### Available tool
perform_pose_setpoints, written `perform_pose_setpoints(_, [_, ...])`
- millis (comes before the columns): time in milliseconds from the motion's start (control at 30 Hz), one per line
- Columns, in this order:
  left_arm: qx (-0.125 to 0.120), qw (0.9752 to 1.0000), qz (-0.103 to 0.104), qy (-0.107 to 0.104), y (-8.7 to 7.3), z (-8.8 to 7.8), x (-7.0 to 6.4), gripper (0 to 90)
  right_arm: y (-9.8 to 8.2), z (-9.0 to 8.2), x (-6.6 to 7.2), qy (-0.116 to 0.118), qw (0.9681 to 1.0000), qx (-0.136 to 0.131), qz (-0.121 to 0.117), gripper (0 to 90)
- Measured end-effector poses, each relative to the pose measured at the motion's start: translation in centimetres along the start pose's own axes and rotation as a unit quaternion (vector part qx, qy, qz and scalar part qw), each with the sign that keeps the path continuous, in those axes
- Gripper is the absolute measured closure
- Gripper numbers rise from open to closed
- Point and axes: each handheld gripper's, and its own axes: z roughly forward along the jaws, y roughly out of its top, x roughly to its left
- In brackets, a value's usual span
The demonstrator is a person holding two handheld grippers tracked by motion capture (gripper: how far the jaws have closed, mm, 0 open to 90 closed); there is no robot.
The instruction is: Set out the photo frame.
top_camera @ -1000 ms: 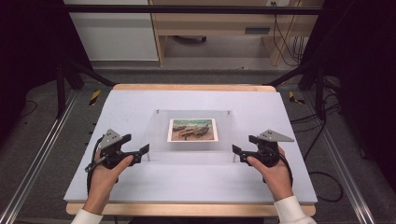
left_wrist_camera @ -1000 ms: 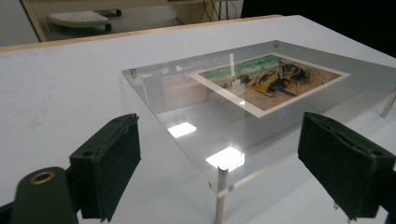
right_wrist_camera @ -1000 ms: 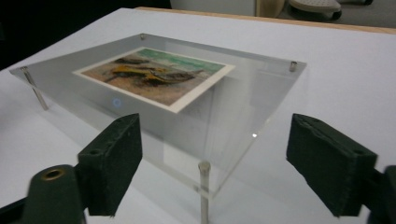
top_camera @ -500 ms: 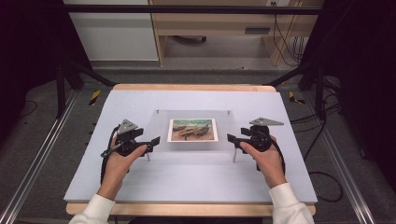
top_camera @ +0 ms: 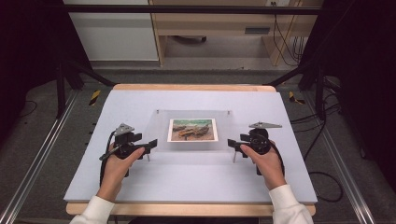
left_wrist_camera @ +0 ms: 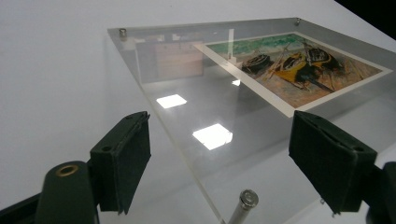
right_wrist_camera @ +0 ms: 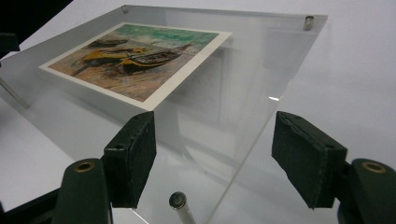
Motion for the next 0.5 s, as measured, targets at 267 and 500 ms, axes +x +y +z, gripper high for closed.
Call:
perform_pose_setpoints(267, [0.016,0.9987,-0.039,-0.031,-0.14,0.77,0.44,24.7,-0.12,0.79,-0.11,0.011,0.9998,0.009,0.015,30.0])
perform_pose_setpoints(500, [0.016,0.9965,-0.07,-0.042,-0.4,0.92,0.8,24.3,-0.34,0.85,-0.18,0.021,0.9992,0.008,0.032,29.7])
